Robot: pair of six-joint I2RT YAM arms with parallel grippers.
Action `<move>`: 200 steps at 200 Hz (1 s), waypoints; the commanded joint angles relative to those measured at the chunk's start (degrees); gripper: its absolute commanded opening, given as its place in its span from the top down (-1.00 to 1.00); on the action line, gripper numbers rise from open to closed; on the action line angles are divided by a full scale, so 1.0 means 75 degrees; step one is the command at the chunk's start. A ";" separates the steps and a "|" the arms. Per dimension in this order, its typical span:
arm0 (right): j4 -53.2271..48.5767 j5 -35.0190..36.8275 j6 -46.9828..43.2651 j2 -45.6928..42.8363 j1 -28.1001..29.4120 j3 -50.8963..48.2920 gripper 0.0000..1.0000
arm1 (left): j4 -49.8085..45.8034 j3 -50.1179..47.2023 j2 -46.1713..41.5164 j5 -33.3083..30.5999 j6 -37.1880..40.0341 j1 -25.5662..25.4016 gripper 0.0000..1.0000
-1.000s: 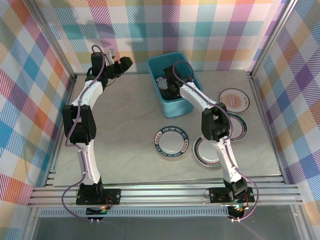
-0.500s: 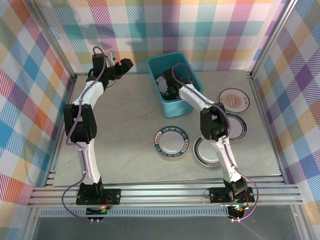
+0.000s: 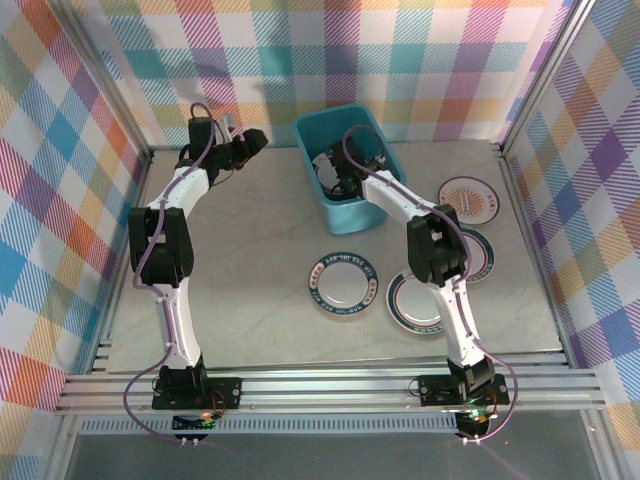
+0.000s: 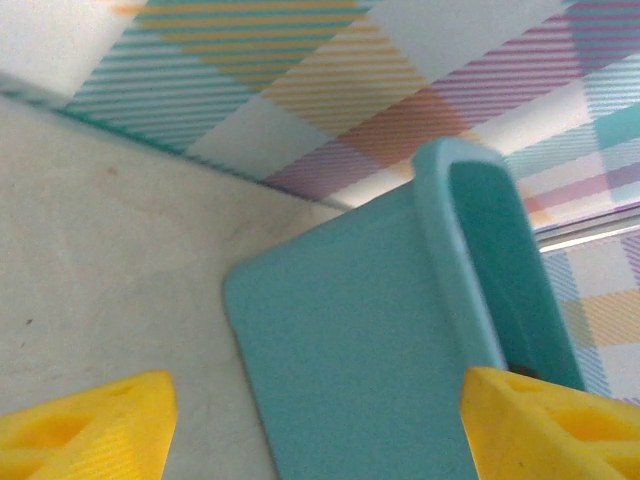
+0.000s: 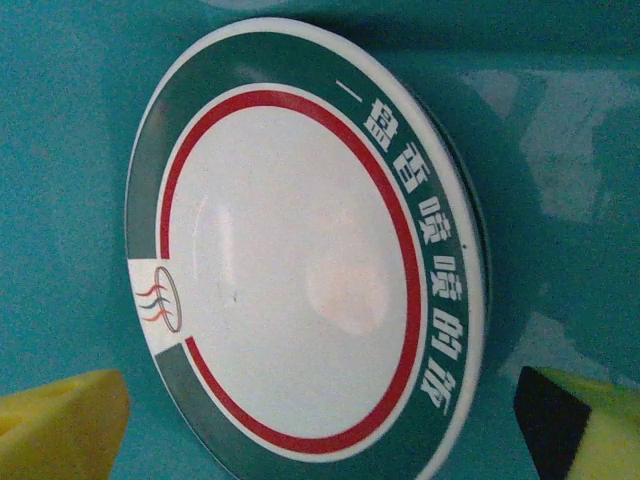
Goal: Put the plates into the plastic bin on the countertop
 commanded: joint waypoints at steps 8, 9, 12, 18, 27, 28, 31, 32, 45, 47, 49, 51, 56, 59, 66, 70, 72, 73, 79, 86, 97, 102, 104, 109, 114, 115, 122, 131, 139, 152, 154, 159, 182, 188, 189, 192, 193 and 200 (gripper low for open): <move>0.0423 -0.0043 -0.0913 -0.0767 -0.0049 -0.0416 -0.98 | -0.0389 -0.0393 -0.0716 -0.0141 0.0470 0.0046 -0.49; 0.0435 -0.0061 -0.0941 -0.0775 -0.0046 -0.0424 -0.98 | -0.0399 -0.0416 -0.0734 -0.0154 0.0481 0.0045 -0.49; 0.0444 -0.0098 -0.1019 -0.0801 -0.0060 -0.0440 -0.98 | -0.0418 -0.0486 -0.0776 -0.0197 0.0515 0.0033 -0.49; 0.0431 -0.0193 -0.1143 -0.0853 -0.0094 -0.0463 -0.98 | -0.0442 -0.0625 -0.0877 -0.0276 0.0549 0.0009 -0.49; 0.0331 -0.0378 -0.1171 -0.0910 -0.0163 -0.0478 -0.98 | -0.0467 -0.0859 -0.1028 -0.0386 0.0574 -0.0013 -0.49; 0.0330 -0.0399 -0.1170 -0.0923 -0.0173 -0.0485 -0.98 | -0.0473 -0.0890 -0.1048 -0.0405 0.0574 -0.0013 -0.49; 0.0340 -0.0455 -0.1170 -0.0942 -0.0190 -0.0522 -0.98 | -0.0480 -0.0954 -0.1099 -0.0447 0.0583 -0.0024 -0.49; 0.0352 -0.0484 -0.1181 -0.0956 -0.0198 -0.0536 -0.98 | -0.0480 -0.0984 -0.1119 -0.0459 0.0585 -0.0025 -0.49; 0.0519 -0.0682 -0.1251 -0.1116 -0.0259 -0.0767 -0.98 | -0.0516 -0.1312 -0.1336 -0.0607 0.0640 -0.0079 -0.49; 0.0552 -0.0693 -0.1274 -0.1144 -0.0263 -0.0797 -0.98 | -0.0538 -0.1355 -0.1369 -0.0625 0.0658 -0.0083 -0.49; 0.0616 -0.0705 -0.1297 -0.1172 -0.0270 -0.0843 -0.98 | -0.0564 -0.1395 -0.1401 -0.0647 0.0683 -0.0095 -0.49; 0.0658 -0.0716 -0.1336 -0.1208 -0.0275 -0.0892 -0.98 | -0.0597 -0.1428 -0.1430 -0.0667 0.0707 -0.0105 -0.49; 0.0750 -0.0754 -0.1420 -0.1277 -0.0294 -0.0998 -0.98 | -0.0681 -0.1499 -0.1499 -0.0727 0.0785 -0.0136 -0.49; 0.0821 -0.0773 -0.1452 -0.1318 -0.0310 -0.1055 -0.98 | -0.0749 -0.1544 -0.1536 -0.0764 0.0837 -0.0152 -0.49; 0.0983 -0.0862 -0.1570 -0.1425 -0.0339 -0.1195 -0.99 | -0.0936 -0.1642 -0.1630 -0.0861 0.0974 -0.0197 -0.48; 0.1098 -0.0922 -0.1640 -0.1486 -0.0363 -0.1274 -0.99 | -0.1031 -0.1683 -0.1686 -0.0910 0.1056 -0.0231 -0.48; 0.1160 -0.0961 -0.1667 -0.1518 -0.0374 -0.1322 -0.98 | -0.1086 -0.1714 -0.1712 -0.0932 0.1099 -0.0253 -0.48; 0.1184 -0.0977 -0.1688 -0.1531 -0.0378 -0.1334 -0.98 | -0.1111 -0.1727 -0.1724 -0.0942 0.1112 -0.0256 -0.48; 0.1307 -0.1035 -0.1758 -0.1640 -0.0424 -0.1469 -0.99 | -0.1244 -0.1818 -0.1795 -0.0982 0.1185 -0.0298 -0.48; 0.1527 -0.1119 -0.1901 -0.1788 -0.0479 -0.1616 -0.98 | -0.1352 -0.1944 -0.1891 -0.0994 0.1284 -0.0346 -0.47; 0.1857 -0.1275 -0.2312 -0.2011 -0.0568 -0.1813 -0.98 | -0.1455 -0.2196 -0.2055 -0.1018 0.1438 -0.0437 -0.46; 0.1942 -0.1333 -0.2482 -0.2110 -0.0597 -0.1848 -0.99 | -0.1483 -0.2342 -0.2131 -0.1032 0.1528 -0.0477 -0.45; 0.1974 -0.1366 -0.2560 -0.2149 -0.0612 -0.1873 -0.98 | -0.1495 -0.2397 -0.2154 -0.1024 0.1563 -0.0496 -0.45; 0.2106 -0.1482 -0.2765 -0.2259 -0.0648 -0.1932 -0.98 | -0.1545 -0.2531 -0.2211 -0.1011 0.1666 -0.0540 -0.45; 0.2294 -0.1609 -0.2991 -0.2359 -0.0669 -0.2001 -0.98 | -0.1641 -0.2639 -0.2258 -0.1016 0.1777 -0.0600 -0.45; 0.2313 -0.1641 -0.3035 -0.2380 -0.0672 -0.2014 -0.98 | -0.1652 -0.2664 -0.2267 -0.1025 0.1797 -0.0611 -0.45; 0.2453 -0.1791 -0.3305 -0.2503 -0.0681 -0.2057 -0.98 | -0.1801 -0.2804 -0.2315 -0.1055 0.1933 -0.0688 -0.44; 0.2526 -0.1954 -0.3604 -0.2656 -0.0698 -0.2109 -0.99 | -0.1941 -0.3002 -0.2365 -0.1001 0.2037 -0.0787 -0.42; 0.2694 -0.2182 -0.3878 -0.2792 -0.0699 -0.2202 -0.99 | -0.1985 -0.3193 -0.2430 -0.0872 0.2082 -0.0853 -0.41; 0.2868 -0.2478 -0.4187 -0.3045 -0.0710 -0.2402 -0.98 | -0.1960 -0.3502 -0.2580 -0.0717 0.2156 -0.0975 -0.40; 0.2923 -0.2534 -0.4261 -0.3091 -0.0719 -0.2454 -0.99 | -0.1957 -0.3540 -0.2597 -0.0685 0.2171 -0.0992 -0.40; 0.3095 -0.2647 -0.4423 -0.3197 -0.0732 -0.2570 -0.99 | -0.1965 -0.3644 -0.2639 -0.0598 0.2216 -0.1055 -0.40; 0.3415 -0.2966 -0.4972 -0.3759 -0.0847 -0.3052 -1.00 | -0.2278 -0.3964 -0.2720 -0.0211 0.2456 -0.1422 -0.38; 0.3434 -0.2994 -0.5086 -0.3897 -0.0884 -0.3144 -0.99 | -0.2296 -0.4034 -0.2709 -0.0109 0.2484 -0.1529 -0.38; 0.3422 -0.2996 -0.5096 -0.3916 -0.0891 -0.3165 -0.99 | -0.2308 -0.4047 -0.2709 -0.0091 0.2490 -0.1551 -0.38; 0.3422 -0.3013 -0.5146 -0.3972 -0.0922 -0.3208 -0.99 | -0.2318 -0.4084 -0.2699 -0.0034 0.2496 -0.1603 -0.38; 0.3416 -0.3023 -0.5155 -0.4001 -0.0927 -0.3226 -0.98 | -0.2318 -0.4096 -0.2692 -0.0018 0.2496 -0.1623 -0.38; 0.3413 -0.3097 -0.5261 -0.4158 -0.0986 -0.3338 -0.98 | -0.2319 -0.4155 -0.2668 0.0101 0.2496 -0.1744 -0.37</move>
